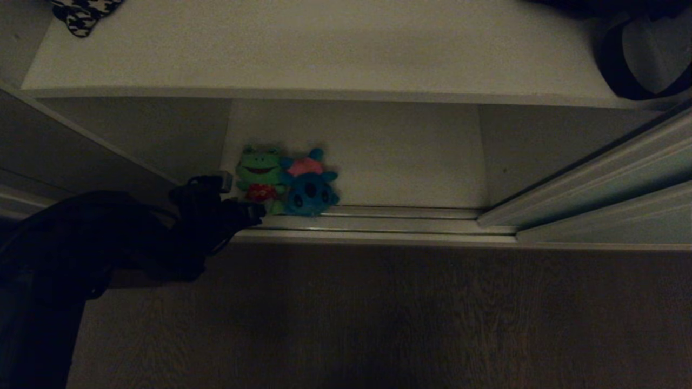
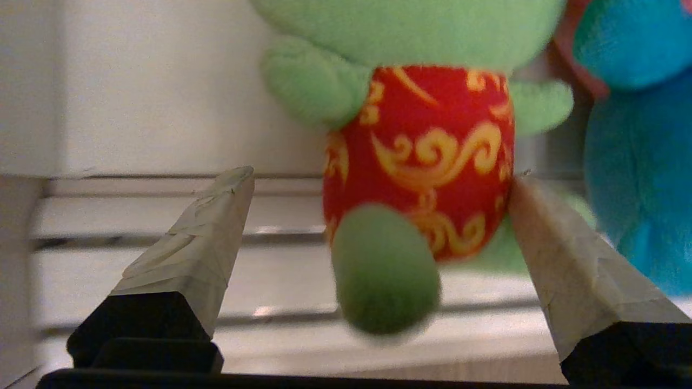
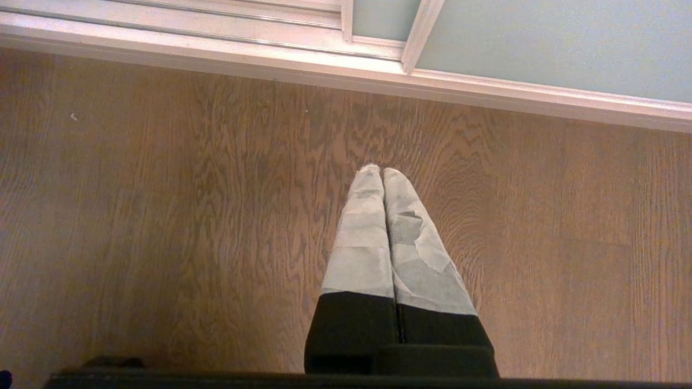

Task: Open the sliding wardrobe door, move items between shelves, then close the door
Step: Place the green doll on the higher shelf

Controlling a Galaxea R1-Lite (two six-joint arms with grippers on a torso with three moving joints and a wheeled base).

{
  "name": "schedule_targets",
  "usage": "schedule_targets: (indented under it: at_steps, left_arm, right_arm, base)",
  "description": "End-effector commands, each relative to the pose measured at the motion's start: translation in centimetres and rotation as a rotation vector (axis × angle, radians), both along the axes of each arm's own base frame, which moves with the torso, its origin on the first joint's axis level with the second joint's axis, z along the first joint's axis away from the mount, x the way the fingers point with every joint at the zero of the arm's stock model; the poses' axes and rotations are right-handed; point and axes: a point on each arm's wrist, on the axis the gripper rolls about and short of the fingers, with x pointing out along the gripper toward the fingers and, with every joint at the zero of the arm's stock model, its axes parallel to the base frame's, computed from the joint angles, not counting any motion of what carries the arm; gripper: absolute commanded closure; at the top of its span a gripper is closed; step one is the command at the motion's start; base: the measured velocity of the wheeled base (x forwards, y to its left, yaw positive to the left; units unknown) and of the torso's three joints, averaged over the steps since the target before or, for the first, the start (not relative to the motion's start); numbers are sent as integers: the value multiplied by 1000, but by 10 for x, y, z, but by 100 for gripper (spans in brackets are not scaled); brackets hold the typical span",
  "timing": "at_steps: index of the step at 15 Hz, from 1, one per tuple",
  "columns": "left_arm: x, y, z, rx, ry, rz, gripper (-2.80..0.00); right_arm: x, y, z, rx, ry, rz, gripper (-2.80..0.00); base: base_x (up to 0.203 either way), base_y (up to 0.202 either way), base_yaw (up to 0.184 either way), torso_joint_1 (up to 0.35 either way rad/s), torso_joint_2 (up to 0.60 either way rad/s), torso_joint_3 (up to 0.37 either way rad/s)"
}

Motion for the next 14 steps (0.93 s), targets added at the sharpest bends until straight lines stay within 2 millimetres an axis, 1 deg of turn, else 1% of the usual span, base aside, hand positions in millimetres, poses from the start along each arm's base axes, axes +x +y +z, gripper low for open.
schedule_targets:
  at_steps: [1, 3, 4, 5, 8, 10, 12, 14]
  left_arm:
    - [8, -3, -7, -19, -5, -5, -280]
    - [13, -8, -6, -37, -14, -12, -280]
    - [14, -9, -8, -38, -14, -14, 0]
    - [16, -13, -10, -47, -20, -18, 0]
    - [21, -13, -4, -71, -48, -19, 0]
    - [23, -13, -4, -72, -55, -19, 0]
    - [20, -15, -2, -73, -47, -26, 0]
    - [9, -15, 6, -73, -34, -28, 0]
  right_arm:
    - [0, 0, 0, 0, -1, 1, 0]
    - [0, 0, 0, 0, -1, 0, 0]
    - [0, 0, 0, 0, 0, 0, 0]
    - [0, 0, 0, 0, -1, 1, 0]
    - [0, 0, 0, 0, 0, 0, 0]
    - [0, 0, 0, 0, 0, 1, 0]
    - [0, 0, 0, 0, 0, 0, 0]
    - [0, 0, 0, 0, -1, 0, 0]
  base:
    - [0, 0, 0, 0, 0, 0]
    - [0, 0, 0, 0, 0, 0]
    - [0, 0, 0, 0, 0, 0]
    - [0, 0, 0, 0, 0, 0]
    - [0, 0, 0, 0, 0, 0]
    - [0, 0, 0, 0, 0, 0]
    - [0, 0, 0, 0, 0, 0]
    - [0, 0, 0, 0, 0, 0]
